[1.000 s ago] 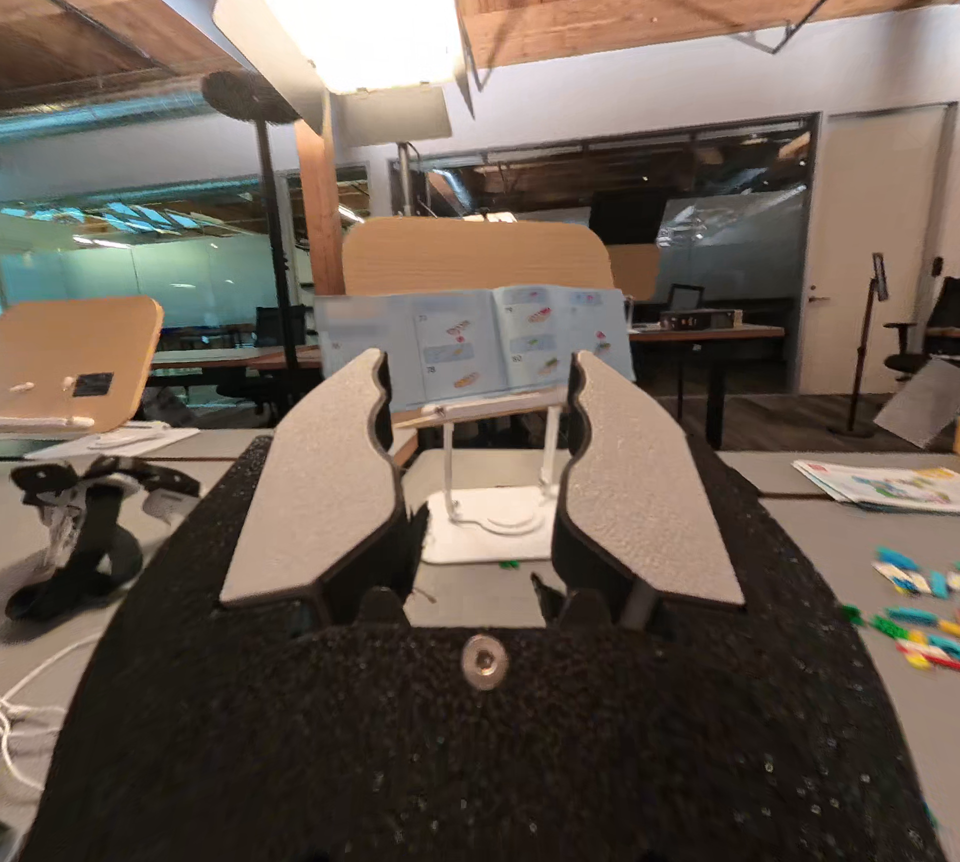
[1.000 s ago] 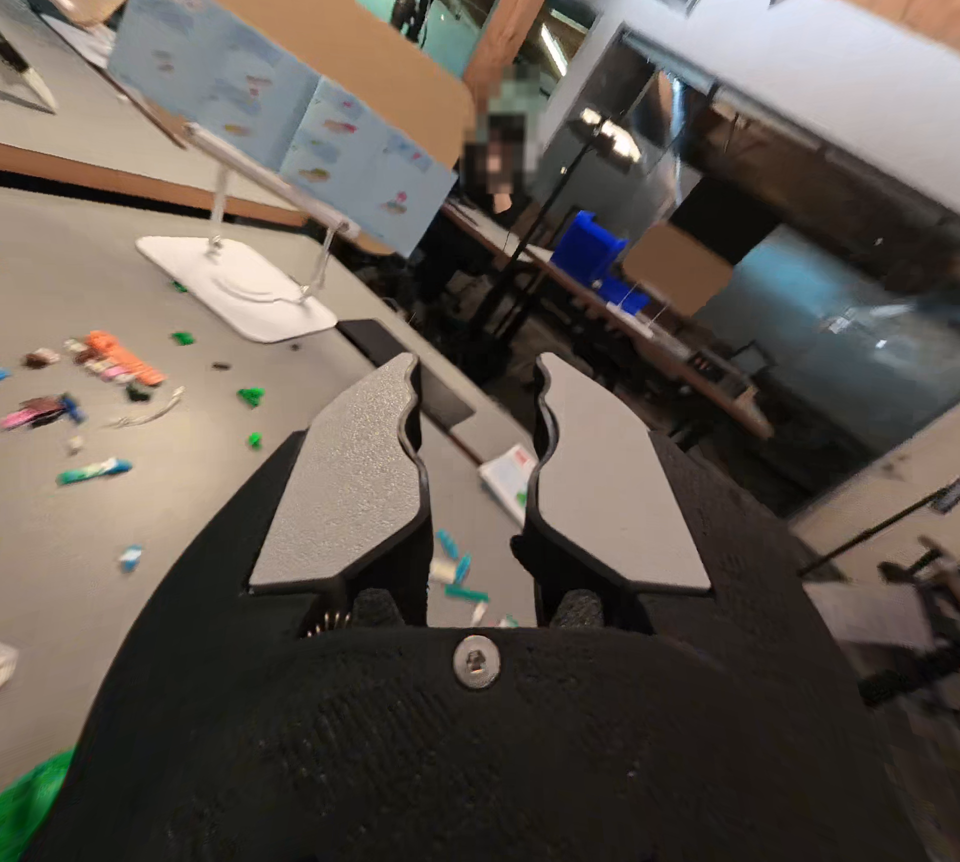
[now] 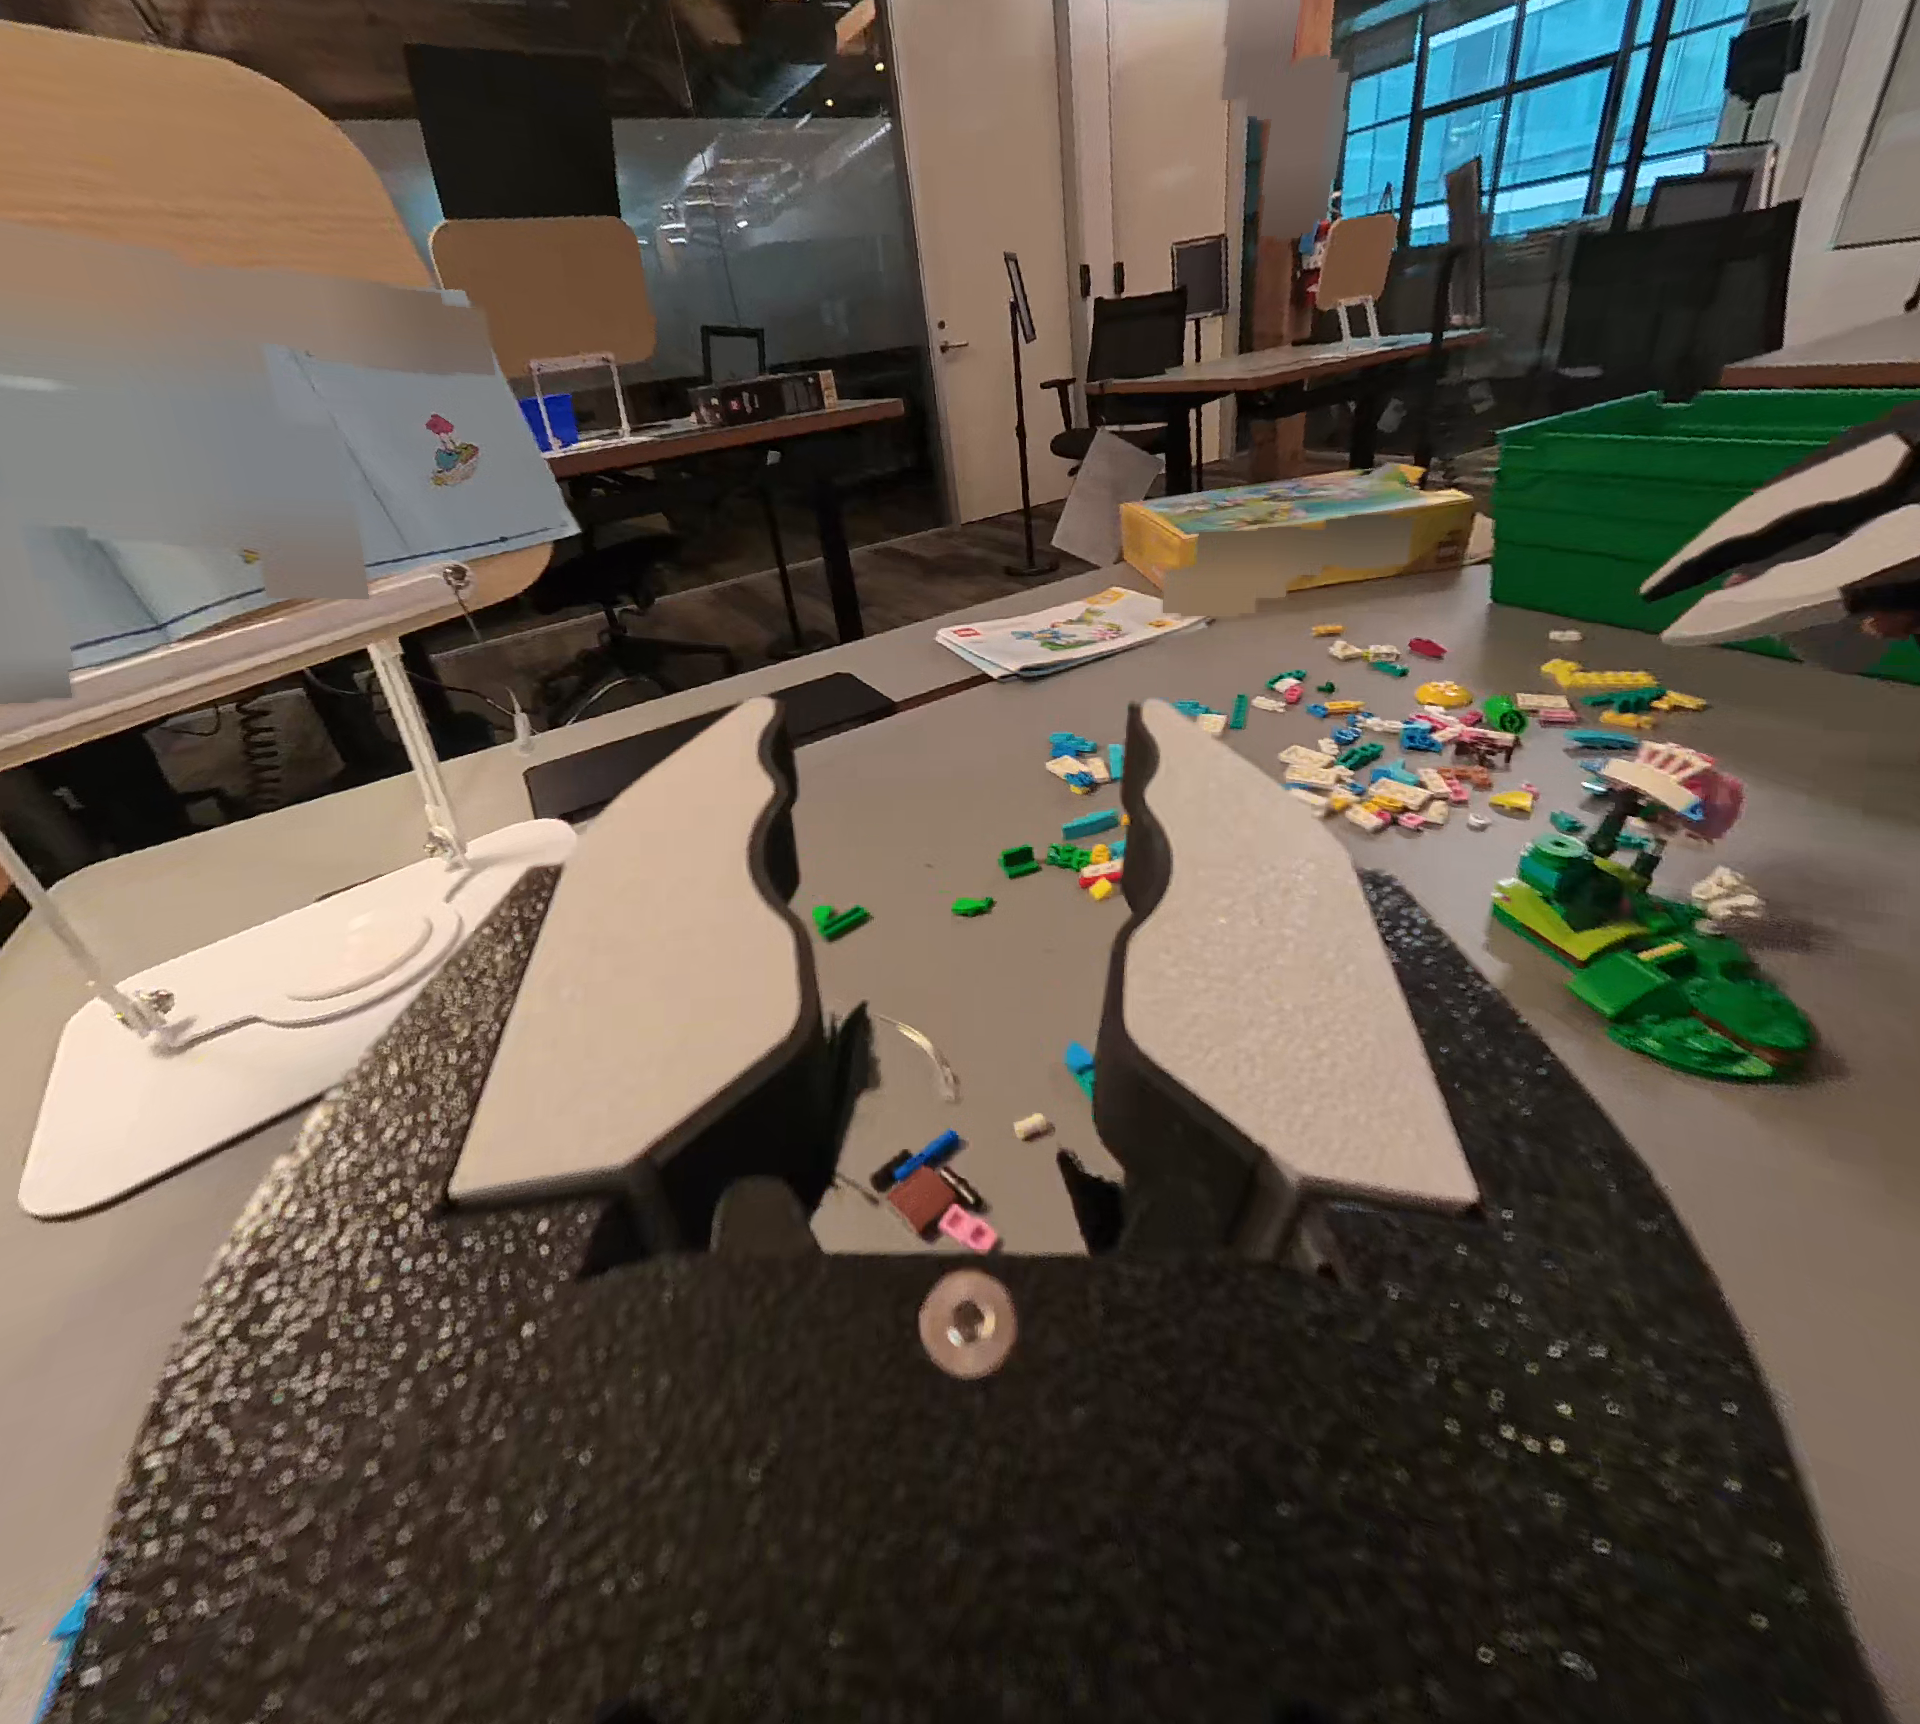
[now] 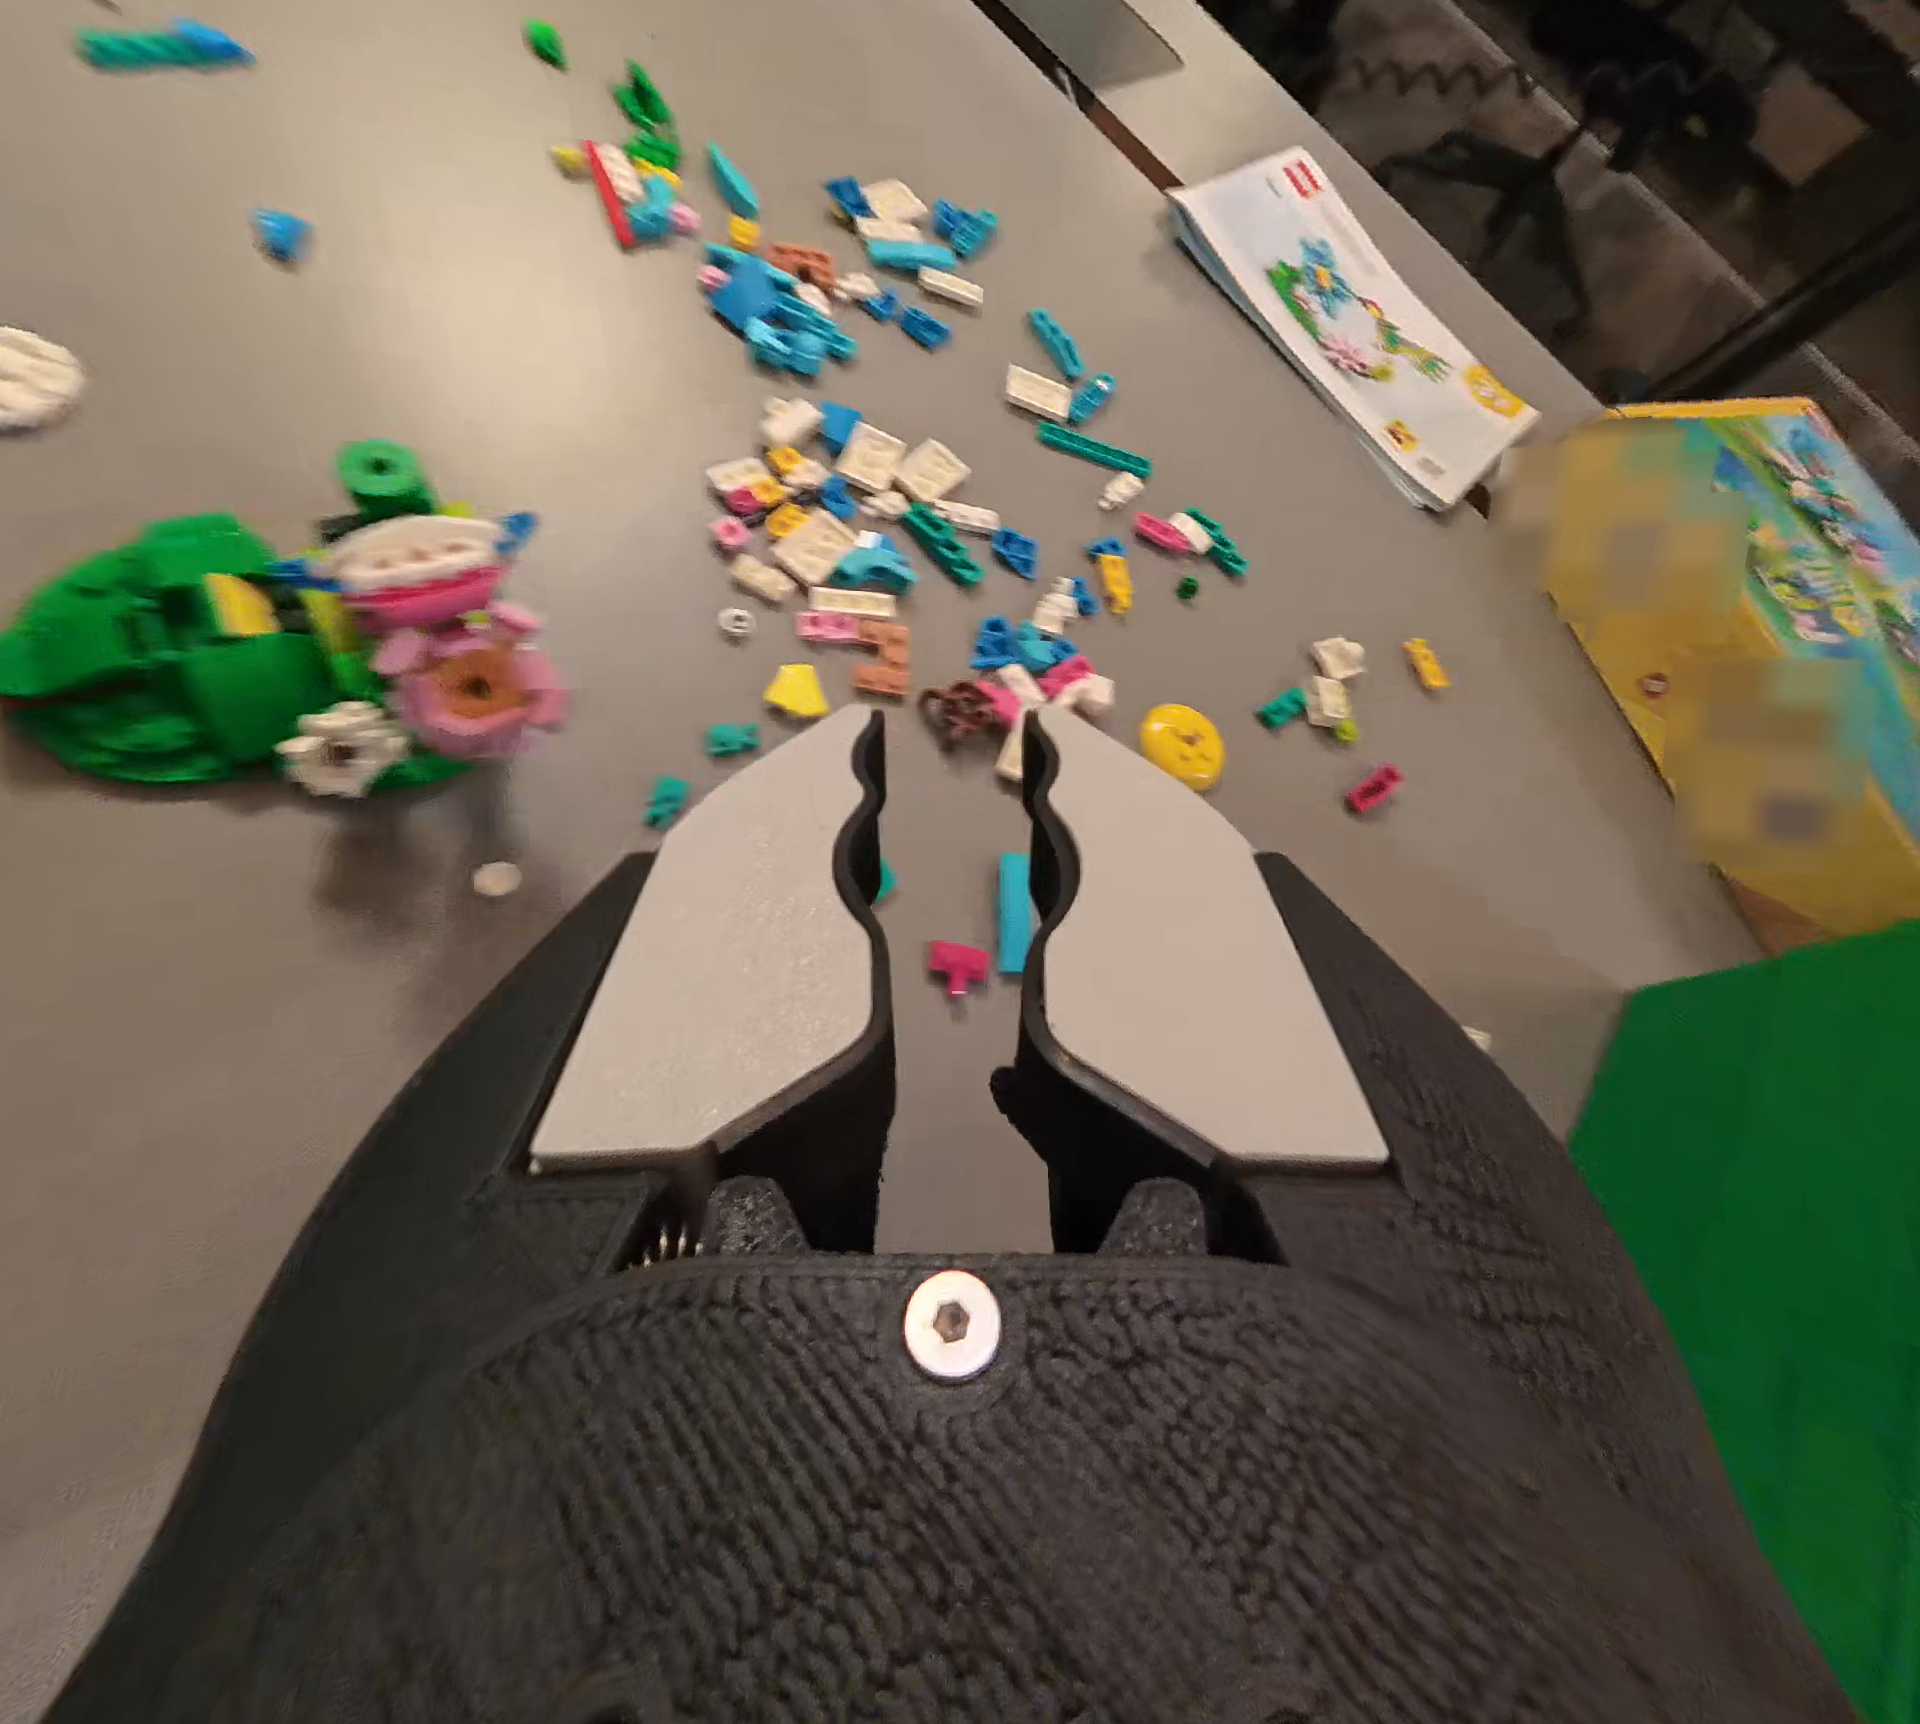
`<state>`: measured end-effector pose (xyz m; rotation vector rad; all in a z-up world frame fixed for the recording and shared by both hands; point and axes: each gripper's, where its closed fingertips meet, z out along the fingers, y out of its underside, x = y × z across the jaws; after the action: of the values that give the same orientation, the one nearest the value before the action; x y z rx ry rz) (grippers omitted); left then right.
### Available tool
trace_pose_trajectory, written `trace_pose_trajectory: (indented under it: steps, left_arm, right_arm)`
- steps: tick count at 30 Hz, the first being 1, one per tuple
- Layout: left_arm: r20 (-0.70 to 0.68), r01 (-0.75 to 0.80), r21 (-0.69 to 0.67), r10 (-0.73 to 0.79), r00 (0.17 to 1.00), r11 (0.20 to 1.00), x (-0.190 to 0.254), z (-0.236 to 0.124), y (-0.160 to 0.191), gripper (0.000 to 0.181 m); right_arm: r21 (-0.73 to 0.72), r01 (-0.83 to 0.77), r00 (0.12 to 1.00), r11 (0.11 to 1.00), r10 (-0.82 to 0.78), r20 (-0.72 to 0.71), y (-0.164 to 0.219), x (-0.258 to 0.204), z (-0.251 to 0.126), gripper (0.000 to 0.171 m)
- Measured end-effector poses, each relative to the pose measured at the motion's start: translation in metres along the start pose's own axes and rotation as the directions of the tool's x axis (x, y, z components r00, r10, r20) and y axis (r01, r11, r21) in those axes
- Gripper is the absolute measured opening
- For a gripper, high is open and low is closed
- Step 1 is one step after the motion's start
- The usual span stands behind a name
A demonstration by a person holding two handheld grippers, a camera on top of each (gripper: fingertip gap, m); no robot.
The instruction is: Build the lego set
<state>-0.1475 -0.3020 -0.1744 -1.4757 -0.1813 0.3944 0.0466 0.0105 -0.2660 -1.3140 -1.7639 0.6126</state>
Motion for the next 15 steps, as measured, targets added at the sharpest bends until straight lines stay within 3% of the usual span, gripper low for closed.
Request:
trace_pose_trajectory:
  steps: [8, 15]
  left_arm:
    - [0.076, -0.133, -0.019, 0.134, 0.988, 0.991, -0.022, 0.024, 0.008, 0.055]
    - [0.090, -0.144, -0.014, 0.145, 0.985, 0.989, -0.034, 0.032, 0.008, 0.050]
  right_arm:
    - [-0.203, 0.049, 0.992, 0.978, -0.025, 0.122, 0.019, 0.035, 0.048, 0.012]
    - [-0.378, 0.019, 0.998, 0.926, 0.003, 0.057, 0.051, 0.077, 0.042, 0.000]
